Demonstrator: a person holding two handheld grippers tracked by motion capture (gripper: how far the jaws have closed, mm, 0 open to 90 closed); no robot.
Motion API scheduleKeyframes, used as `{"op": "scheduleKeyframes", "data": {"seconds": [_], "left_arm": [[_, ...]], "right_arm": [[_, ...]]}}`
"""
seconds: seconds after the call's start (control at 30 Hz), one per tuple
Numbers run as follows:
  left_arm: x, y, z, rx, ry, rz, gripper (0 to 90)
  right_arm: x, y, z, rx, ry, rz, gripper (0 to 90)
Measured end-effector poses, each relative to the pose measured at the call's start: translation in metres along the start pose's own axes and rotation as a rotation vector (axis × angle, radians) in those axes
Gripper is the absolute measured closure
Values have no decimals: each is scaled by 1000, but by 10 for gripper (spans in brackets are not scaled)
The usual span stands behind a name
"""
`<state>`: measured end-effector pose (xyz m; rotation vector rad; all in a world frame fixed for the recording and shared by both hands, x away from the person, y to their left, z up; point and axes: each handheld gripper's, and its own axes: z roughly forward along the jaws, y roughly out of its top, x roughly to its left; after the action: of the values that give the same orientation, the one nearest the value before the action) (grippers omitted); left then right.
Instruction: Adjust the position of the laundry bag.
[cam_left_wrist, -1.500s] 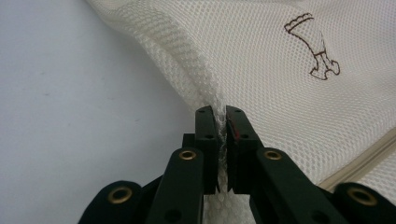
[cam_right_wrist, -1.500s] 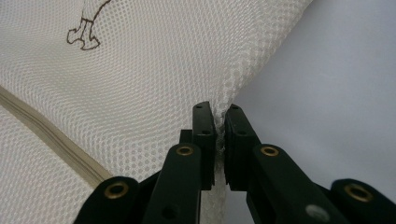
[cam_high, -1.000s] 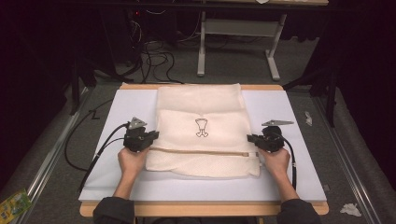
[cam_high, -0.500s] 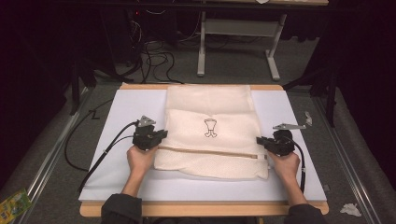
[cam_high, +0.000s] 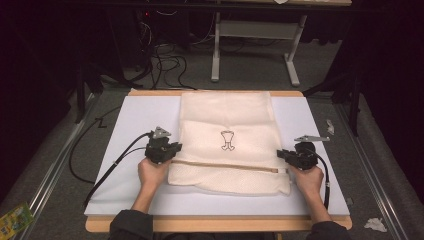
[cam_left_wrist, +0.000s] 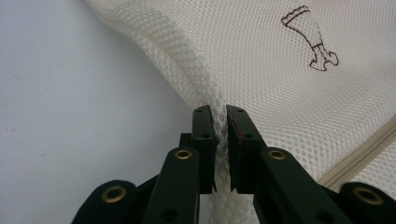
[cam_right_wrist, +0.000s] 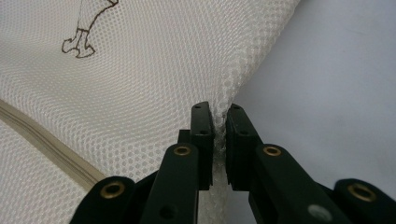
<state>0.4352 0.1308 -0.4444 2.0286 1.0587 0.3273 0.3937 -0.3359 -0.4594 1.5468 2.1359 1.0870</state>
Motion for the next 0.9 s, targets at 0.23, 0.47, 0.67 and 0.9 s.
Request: {"op": "scheduleKeyframes", "data": {"seconds": [0.23, 0.47, 0.67, 0.9], "left_arm": [[-2, -4, 0, 50, 27, 0, 807], [-4, -7, 0, 60, 40, 10, 803], [-3, -11, 3, 64, 42, 3, 799], [-4, -17, 6, 61, 62, 16, 774]], "right_arm": [[2, -4, -1, 1, 11, -4, 832], [4, -5, -1, 1, 5, -3, 822], [4, -8, 1, 4, 3, -9, 818], [3, -13, 4, 5, 5, -5, 760]]}}
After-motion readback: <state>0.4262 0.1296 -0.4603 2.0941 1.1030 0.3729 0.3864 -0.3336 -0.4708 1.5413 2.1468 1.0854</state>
